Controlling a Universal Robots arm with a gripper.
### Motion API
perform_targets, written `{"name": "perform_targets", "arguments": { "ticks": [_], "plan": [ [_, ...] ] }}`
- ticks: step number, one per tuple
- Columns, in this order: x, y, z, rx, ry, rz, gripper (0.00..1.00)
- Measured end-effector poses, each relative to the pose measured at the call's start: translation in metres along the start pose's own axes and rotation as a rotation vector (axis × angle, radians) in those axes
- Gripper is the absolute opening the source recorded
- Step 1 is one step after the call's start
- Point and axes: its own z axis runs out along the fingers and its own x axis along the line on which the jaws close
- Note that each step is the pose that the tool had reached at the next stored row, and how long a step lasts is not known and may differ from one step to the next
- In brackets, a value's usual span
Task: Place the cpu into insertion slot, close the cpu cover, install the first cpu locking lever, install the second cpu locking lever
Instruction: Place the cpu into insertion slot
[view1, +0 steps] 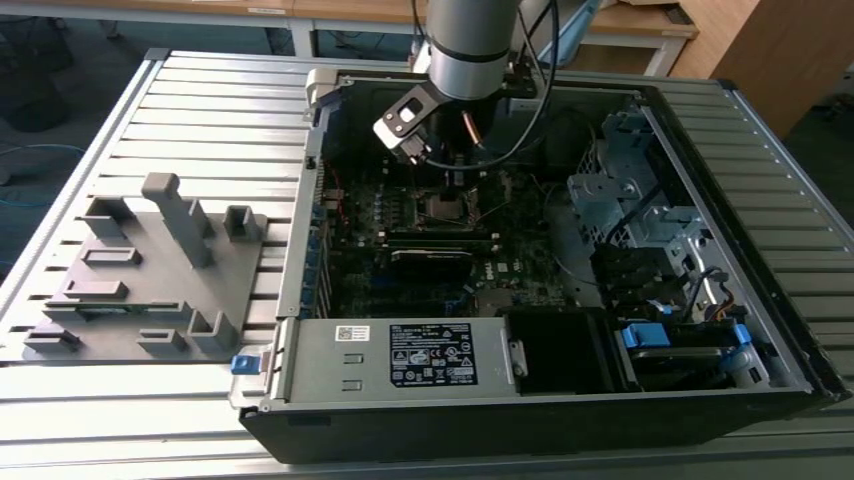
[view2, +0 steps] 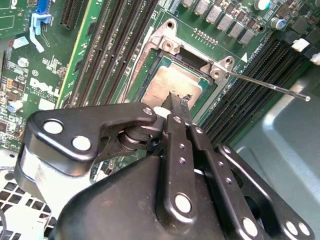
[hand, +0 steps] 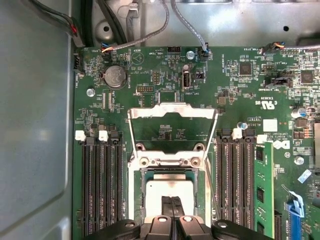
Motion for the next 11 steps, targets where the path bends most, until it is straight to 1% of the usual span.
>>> {"name": "perform_targets", "arguments": {
  "ticks": [11],
  "plan": [
    [0.0003,0.0003,-0.0164,0.0000,0.0000,0.000,0.10]
  ]
}}
